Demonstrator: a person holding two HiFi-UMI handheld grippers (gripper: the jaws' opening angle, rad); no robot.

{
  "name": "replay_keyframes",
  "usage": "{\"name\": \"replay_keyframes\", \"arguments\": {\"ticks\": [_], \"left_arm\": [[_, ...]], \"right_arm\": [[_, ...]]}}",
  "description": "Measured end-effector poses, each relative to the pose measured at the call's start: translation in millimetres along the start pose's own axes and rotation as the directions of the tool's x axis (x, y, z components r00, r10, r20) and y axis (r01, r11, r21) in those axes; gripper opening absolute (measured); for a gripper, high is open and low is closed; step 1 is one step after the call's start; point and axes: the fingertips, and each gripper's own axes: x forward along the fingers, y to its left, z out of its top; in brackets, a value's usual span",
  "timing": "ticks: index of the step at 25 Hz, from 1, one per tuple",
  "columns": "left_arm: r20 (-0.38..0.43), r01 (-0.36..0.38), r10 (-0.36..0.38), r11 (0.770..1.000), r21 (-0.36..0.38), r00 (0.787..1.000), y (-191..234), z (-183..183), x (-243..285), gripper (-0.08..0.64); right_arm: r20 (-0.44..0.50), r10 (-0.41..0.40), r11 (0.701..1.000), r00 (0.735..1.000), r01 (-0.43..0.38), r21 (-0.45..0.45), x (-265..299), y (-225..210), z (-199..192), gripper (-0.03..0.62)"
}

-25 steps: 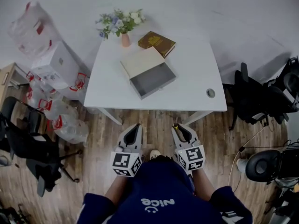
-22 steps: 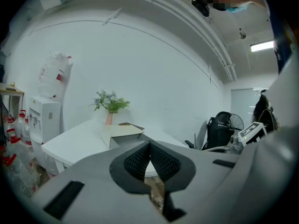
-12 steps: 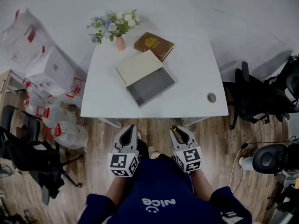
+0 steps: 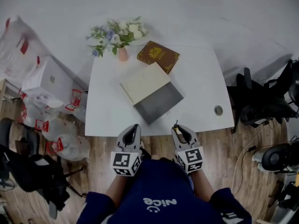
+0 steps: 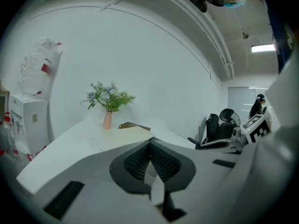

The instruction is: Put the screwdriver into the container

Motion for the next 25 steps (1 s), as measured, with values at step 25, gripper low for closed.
{"name": "replay_keyframes", "arguments": {"ticks": [25], "left_arm": [[-0.016, 0.033, -0.034, 0.999, -0.027, 0.999, 71, 42, 64, 0.015]], "right_arm": [[-0.018, -0.022, 0.983, 1.000, 0.018, -0.183, 98, -36, 73, 0.094]]}}
